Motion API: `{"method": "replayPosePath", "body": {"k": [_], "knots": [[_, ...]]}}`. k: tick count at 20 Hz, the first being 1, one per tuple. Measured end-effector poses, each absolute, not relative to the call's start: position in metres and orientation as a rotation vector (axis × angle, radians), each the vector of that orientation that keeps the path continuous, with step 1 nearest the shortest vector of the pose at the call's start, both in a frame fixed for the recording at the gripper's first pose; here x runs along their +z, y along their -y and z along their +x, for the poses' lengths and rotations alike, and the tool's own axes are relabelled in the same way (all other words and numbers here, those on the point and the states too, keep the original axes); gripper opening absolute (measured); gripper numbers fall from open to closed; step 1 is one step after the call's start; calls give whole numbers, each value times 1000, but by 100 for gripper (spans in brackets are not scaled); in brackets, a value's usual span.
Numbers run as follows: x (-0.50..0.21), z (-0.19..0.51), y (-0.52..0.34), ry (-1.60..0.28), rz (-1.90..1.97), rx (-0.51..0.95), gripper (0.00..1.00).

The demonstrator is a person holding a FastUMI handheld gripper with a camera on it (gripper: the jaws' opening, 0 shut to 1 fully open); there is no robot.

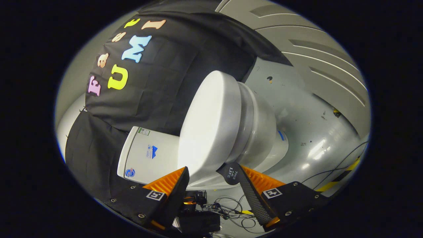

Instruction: Open the toilet lid.

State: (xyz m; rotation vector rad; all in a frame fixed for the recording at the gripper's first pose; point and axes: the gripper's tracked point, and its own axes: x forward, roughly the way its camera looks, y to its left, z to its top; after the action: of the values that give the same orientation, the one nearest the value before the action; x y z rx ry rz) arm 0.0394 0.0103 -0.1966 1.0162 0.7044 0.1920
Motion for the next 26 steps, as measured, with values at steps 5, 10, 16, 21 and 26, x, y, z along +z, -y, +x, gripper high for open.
{"method": "replayPosePath", "body": {"k": [5,10,16,21,26], "knots": [[-200,37,-2,-701,1072,171,80],[-223,36,8,-746,1115,112,75],[-233,41,3,-769,1157,140,43],[-240,44,5,-785,1230,113,14],[-230,44,6,-783,1268,103,5]]}}
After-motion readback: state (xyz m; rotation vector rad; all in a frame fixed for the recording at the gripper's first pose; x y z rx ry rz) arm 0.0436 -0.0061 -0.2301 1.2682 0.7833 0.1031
